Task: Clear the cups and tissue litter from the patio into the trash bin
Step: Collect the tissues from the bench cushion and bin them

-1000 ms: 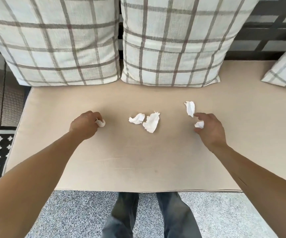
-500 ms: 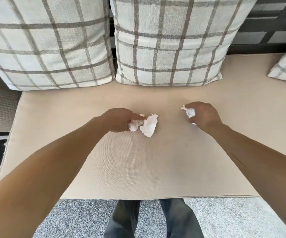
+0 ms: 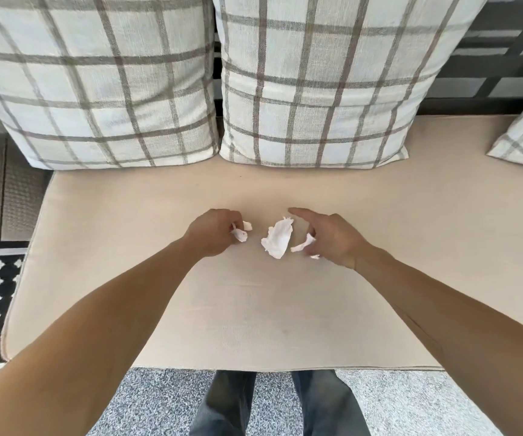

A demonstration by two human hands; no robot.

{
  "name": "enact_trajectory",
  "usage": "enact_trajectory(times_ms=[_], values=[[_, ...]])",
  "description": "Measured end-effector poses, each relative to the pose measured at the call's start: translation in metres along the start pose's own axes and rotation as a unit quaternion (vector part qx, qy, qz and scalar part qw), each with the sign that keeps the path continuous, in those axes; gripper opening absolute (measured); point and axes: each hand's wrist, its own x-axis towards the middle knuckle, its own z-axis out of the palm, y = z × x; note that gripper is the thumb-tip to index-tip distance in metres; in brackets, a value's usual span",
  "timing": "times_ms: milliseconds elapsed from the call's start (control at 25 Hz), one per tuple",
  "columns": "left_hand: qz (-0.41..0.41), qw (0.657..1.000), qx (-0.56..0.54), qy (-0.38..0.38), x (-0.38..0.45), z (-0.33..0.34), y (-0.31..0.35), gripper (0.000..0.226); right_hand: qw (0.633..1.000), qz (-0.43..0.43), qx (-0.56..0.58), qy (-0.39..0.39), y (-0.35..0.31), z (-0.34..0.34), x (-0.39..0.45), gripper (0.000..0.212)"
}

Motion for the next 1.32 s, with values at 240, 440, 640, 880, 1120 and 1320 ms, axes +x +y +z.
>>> enact_trajectory(times_ms=[240,440,640,880,1120,1320], values=[[-0.038,0.999,-0.024,0.009,-0.016,-0.008,-0.014,0.008,0.989,-0.028,-0.143,-0.016,-0.026,0.044,0.018,0.051],[-0.042,0.998,-0.042,0.032,-0.021,0.005,-0.023,0.004,0.981,-0.012,-0.172,0.086,-0.016,0.062,0.024,0.011],[-0.037,0.989,-0.131,0.056,-0.043,0.002,-0.023,0.003,0.983,0.039,-0.06,0.168,-0.022,0.069,0.006,0.009],[-0.005,0.972,-0.208,0.108,-0.105,-0.028,-0.007,0.008,0.971,-0.013,0.019,0.237,-0.084,0.069,-0.046,0.015],[0.014,0.948,-0.22,0.229,-0.18,-0.104,0.025,0.011,0.944,-0.055,0.046,0.322,-0.178,0.044,-0.099,0.003],[0.055,0.921,-0.206,0.326,-0.236,-0.153,0.051,0.016,0.93,-0.134,-0.017,0.342,-0.248,0.016,-0.136,0.015]])
